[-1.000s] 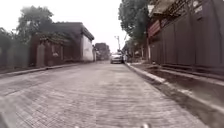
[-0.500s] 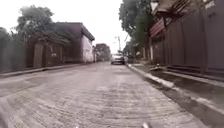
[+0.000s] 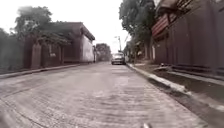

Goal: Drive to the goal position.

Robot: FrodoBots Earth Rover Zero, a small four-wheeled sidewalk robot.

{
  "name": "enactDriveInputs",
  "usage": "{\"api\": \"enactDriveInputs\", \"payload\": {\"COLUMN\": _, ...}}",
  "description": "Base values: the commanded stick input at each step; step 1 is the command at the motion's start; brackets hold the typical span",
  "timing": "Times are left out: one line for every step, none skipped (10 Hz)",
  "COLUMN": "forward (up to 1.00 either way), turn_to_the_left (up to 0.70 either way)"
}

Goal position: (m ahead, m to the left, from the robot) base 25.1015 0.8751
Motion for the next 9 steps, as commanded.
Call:
{"api": "enactDriveInputs", "payload": {"forward": 0.7, "turn_to_the_left": 0.0}}
{"api": "enactDriveInputs", "payload": {"forward": 0.7, "turn_to_the_left": 0.0}}
{"api": "enactDriveInputs", "payload": {"forward": 0.7, "turn_to_the_left": 0.0}}
{"api": "enactDriveInputs", "payload": {"forward": 0.7, "turn_to_the_left": 0.0}}
{"api": "enactDriveInputs", "payload": {"forward": 0.7, "turn_to_the_left": 0.0}}
{"api": "enactDriveInputs", "payload": {"forward": 0.7, "turn_to_the_left": 0.0}}
{"api": "enactDriveInputs", "payload": {"forward": 0.7, "turn_to_the_left": 0.0}}
{"api": "enactDriveInputs", "payload": {"forward": 0.7, "turn_to_the_left": 0.0}}
{"api": "enactDriveInputs", "payload": {"forward": 0.7, "turn_to_the_left": 0.0}}
